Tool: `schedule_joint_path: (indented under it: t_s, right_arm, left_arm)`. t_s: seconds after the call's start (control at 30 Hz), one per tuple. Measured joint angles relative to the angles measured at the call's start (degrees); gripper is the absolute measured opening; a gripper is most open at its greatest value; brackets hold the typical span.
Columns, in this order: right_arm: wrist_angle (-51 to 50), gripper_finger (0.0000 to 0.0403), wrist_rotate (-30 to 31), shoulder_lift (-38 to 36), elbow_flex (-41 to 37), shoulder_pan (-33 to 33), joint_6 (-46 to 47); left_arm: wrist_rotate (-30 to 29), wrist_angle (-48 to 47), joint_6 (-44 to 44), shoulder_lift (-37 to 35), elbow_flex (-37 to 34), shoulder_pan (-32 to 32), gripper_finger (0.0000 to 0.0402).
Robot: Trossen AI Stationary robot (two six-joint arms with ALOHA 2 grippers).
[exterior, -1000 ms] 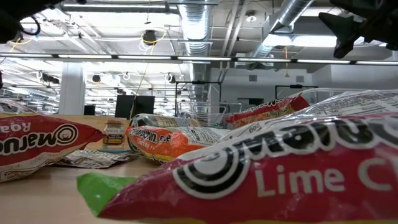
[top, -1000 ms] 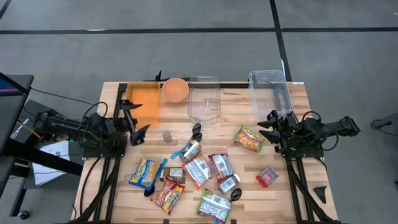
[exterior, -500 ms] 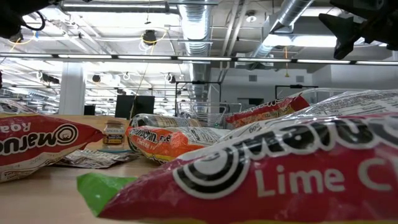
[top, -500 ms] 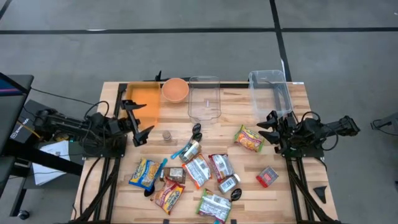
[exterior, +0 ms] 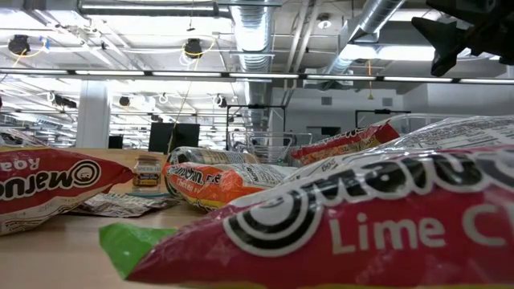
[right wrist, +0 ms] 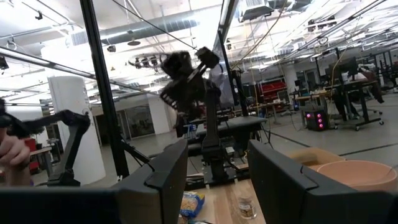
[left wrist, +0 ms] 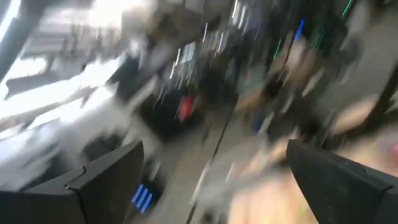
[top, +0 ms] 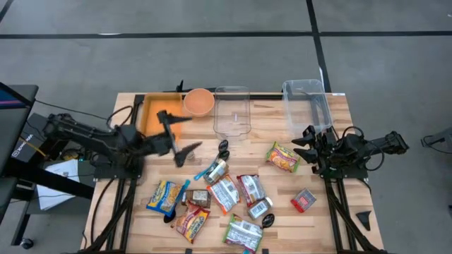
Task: Pick & Place Food Item
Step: Put the blue noodle pack into the transparent container
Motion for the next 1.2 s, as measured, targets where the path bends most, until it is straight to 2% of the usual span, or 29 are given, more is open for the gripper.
schedule_joint_path:
  t_s: [0.1, 0.23, 0.33, 0.5, 0.63, 0.73, 0.87, 0.97, 1.03, 1.2]
  right_arm:
    - [-0.01, 0.0163, -0.01, 0.0, 0.0, 0.0, -0.02]
    - [0.01, 0.0163, -0.02, 0.0, 0.0, 0.0, -0.4]
    - [0.05, 0.0163, -0.02, 0.0, 0.0, 0.0, -0.44]
    - [0.44, 0.0163, 0.01, 0.0, 0.0, -0.04, -0.61]
    - [0.42, 0.0163, 0.01, -0.01, 0.0, -0.04, -0.61]
    - [0.42, 0.0163, 0.01, -0.02, 0.0, -0.03, -0.61]
    - [0.44, 0.0163, 0.01, -0.02, 0.0, -0.02, -0.61]
    - [0.93, 0.0163, 0.01, -0.02, 0.0, -0.02, -0.61]
    - [1.31, 0.0163, 0.03, -0.02, 0.0, -0.02, -0.61]
    - [1.66, 0.0163, 0.03, -0.02, 0.0, 0.0, -0.67]
  left_arm:
    - [-8.4, -16.16, -2.32, 3.91, 9.18, 0.05, 0.0388]
    - [-13.64, -33.0, -6.38, 8.02, 19.11, 0.05, 0.039]
    - [-15.85, -37.65, -6.72, 10.06, 24.21, 0.01, 0.039]
    - [-16.37, -38.21, -6.83, 10.59, 28.29, 0.01, 0.0387]
    - [-16.04, -45.7, -14.25, 9.7, 28.82, -0.92, 0.0386]
    - [-11.78, -58.69, -27.23, 9.39, 28.92, -2.35, 0.0386]
    - [3.4, -72.31, -43.17, 9.6, 28.83, -6.06, 0.0381]
    - [11.82, -75.25, -52.17, 9.84, 27.27, -9.86, 0.0374]
    - [15.16, -75.21, -56.09, 9.85, 25.83, -12.79, 0.0368]
    - [17.14, -75.51, -65.57, 9.85, 20.64, -18.89, 0.0357]
